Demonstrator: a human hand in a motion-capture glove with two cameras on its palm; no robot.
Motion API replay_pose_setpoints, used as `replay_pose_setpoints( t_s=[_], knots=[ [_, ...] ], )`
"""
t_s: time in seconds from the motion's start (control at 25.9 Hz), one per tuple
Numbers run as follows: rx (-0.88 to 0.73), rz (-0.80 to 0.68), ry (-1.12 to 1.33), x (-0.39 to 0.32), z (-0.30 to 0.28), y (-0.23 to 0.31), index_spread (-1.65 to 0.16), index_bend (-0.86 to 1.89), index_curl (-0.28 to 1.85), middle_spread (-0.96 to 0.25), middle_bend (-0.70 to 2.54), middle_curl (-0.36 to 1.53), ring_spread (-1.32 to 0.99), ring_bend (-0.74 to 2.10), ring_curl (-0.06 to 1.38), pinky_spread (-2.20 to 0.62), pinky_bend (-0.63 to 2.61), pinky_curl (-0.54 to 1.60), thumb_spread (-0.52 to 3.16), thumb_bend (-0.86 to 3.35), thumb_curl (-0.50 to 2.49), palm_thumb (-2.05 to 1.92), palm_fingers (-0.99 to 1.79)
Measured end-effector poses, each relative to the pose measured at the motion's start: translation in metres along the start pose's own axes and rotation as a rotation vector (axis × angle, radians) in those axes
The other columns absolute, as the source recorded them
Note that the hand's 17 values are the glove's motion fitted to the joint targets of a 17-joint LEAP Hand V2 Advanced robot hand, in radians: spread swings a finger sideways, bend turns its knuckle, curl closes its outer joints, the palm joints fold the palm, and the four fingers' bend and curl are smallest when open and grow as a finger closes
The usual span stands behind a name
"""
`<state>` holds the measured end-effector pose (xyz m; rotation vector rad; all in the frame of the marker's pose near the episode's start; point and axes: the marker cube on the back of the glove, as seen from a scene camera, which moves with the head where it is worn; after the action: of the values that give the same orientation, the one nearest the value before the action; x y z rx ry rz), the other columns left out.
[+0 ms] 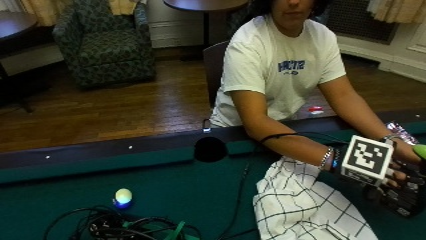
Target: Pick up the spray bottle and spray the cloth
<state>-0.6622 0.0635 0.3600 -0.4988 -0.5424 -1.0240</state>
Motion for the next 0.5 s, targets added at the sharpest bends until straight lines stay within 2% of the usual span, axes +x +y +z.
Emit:
replay_pose_setpoints(
  t_s=[0.27,0.5],
  knots=[
    [-0.051,-0.098,0.223,-0.026,-0.026,0.055,-0.43,0.11,0.31,-0.18,0.19,0.35,-0.16,0.33,0.32,0.22,0.45,0.38,0.9,-0.04,0.42,0.32,0.23],
    [-0.062,-0.174,0.267,-0.053,-0.046,0.095,-0.44,0.11,0.28,-0.17,0.19,0.34,-0.15,0.33,0.31,0.23,0.47,0.38,0.9,-0.04,0.4,0.29,0.22]
  ],
)
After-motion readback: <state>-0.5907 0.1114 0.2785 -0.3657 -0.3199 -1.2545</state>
